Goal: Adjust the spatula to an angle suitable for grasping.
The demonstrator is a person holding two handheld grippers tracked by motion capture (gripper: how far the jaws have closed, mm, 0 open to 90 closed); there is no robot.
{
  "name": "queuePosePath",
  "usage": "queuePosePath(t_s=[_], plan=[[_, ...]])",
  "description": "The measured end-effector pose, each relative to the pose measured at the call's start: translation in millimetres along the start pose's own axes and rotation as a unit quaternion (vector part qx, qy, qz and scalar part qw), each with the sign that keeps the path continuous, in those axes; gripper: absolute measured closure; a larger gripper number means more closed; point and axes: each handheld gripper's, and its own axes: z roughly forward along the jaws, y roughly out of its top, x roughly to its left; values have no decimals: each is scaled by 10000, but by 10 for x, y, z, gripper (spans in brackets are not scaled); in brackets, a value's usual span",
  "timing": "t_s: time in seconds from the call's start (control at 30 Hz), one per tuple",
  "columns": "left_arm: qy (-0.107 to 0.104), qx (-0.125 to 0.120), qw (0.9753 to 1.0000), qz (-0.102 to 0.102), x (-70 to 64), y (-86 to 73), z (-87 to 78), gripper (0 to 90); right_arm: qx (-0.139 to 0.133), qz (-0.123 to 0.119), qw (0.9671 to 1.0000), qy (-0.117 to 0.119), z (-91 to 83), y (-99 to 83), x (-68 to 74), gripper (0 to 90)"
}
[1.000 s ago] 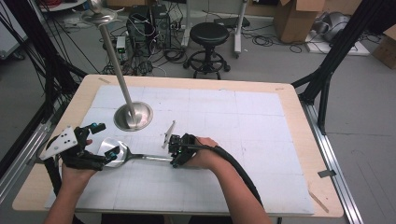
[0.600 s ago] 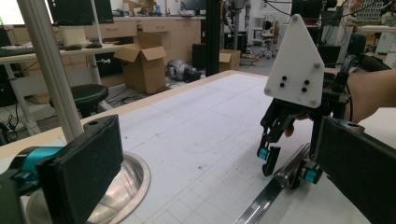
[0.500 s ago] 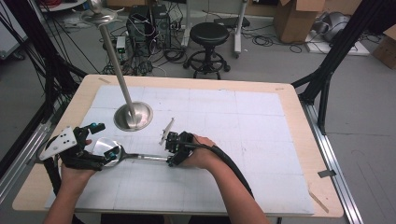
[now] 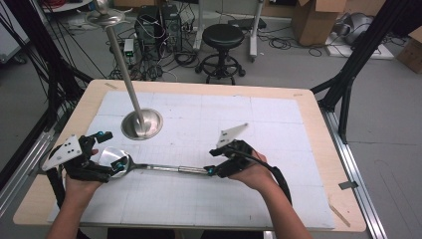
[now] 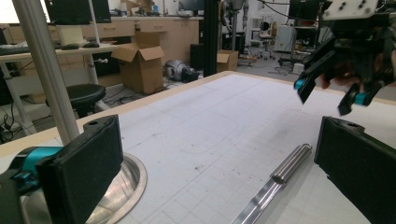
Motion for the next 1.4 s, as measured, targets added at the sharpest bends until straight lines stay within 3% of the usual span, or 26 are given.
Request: queuePosePath(t_s=[0.03,0.17,0.33,0.47,0.6,0.83,1.27,1.4], plan=[[-3,1,10000,0,2,0,-1,17,0,0,10000,0,0,0,0,363],[-28,29,10000,-14,3,-5,7,17,-514,134,9983,-224,-265,-244,10,336],[-49,111,9999,-12,6,-19,37,17,-1092,369,9921,-487,-538,-566,-29,307],[-62,122,9999,16,10,-21,60,17,-1538,464,9850,-625,-642,-705,-5,303],[-96,137,9999,41,9,-12,76,17,-1770,535,9801,-724,-700,-813,6,273],[-148,136,9998,40,-6,-5,79,17,-1861,417,9767,-988,-760,-919,-6,247],[-300,284,9990,148,-65,-3,144,17,-2167,717,9689,-955,-794,-1017,-82,162],[-244,273,9992,148,-50,-6,146,17,-2124,736,9699,-933,-777,-1030,-85,161]])
